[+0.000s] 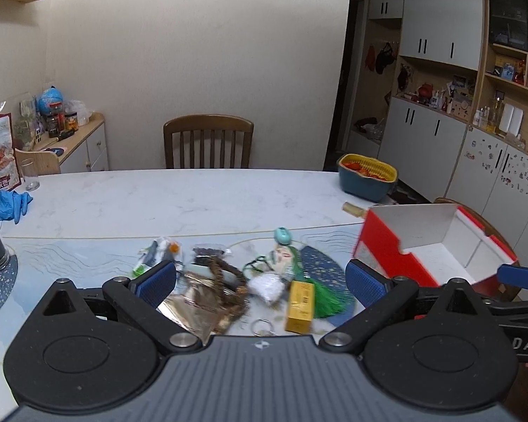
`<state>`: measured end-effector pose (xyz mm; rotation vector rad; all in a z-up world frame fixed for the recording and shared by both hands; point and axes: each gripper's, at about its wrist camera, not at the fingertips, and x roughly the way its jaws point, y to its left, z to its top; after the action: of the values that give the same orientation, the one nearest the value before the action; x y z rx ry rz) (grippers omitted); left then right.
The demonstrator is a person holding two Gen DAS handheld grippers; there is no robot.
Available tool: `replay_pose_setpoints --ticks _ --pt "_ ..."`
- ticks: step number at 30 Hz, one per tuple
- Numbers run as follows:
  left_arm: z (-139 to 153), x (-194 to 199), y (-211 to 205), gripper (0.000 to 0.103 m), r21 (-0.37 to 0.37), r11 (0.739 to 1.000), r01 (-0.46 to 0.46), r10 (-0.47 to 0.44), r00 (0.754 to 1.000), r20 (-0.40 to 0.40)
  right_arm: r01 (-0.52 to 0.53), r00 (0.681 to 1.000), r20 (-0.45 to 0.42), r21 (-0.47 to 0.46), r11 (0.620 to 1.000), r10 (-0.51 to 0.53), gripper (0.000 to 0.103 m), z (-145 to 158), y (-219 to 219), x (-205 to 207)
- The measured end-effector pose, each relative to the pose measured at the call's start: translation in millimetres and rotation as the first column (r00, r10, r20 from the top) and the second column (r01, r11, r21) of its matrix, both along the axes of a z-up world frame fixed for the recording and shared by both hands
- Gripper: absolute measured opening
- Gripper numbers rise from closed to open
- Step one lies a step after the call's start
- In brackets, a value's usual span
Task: Organize objects
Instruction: 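Move both tools toward the cluttered items on the table, then close left tool on the rabbit-face plush charm while right tool approaches the pale green bar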
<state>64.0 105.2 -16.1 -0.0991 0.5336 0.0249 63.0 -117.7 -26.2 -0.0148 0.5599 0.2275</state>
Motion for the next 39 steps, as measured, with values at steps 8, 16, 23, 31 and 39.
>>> replay_pose_setpoints --ticks 8,16,23,31,39 --pt "-26.3 24.3 16.1 0.103 0.011 0.996 0.087 -0.086 0.995 -0.049 -0.011 0.993 -0.114 -0.04 0.999 0.007 0.096 -32.3 22.8 27.7" --pt "-75.1 42.9 9.2 0.099 -0.035 0.971 0.238 -0.24 0.947 -0.213 -0.025 0.972 -0.236 -0.092 0.995 0.002 0.09 -74.4 33.9 54.1" --pt "-105.6 48.8 4.1 0.089 0.005 0.94 0.341 -0.325 0.899 -0.293 -0.019 0.934 -0.358 -0.037 0.999 0.004 0.082 -98.2 34.4 70.3" --pt "-124.2 53.1 -1.5 0.075 -0.012 0.917 0.399 -0.377 0.856 -0.355 0.002 0.886 -0.463 0.026 1.0 0.011 0.072 -110.6 49.1 83.8" --pt "-131.8 55.6 -5.1 0.063 -0.052 0.91 0.412 -0.399 0.832 -0.386 0.002 0.856 -0.517 0.0 1.0 -0.001 0.048 -120.2 66.4 91.0"
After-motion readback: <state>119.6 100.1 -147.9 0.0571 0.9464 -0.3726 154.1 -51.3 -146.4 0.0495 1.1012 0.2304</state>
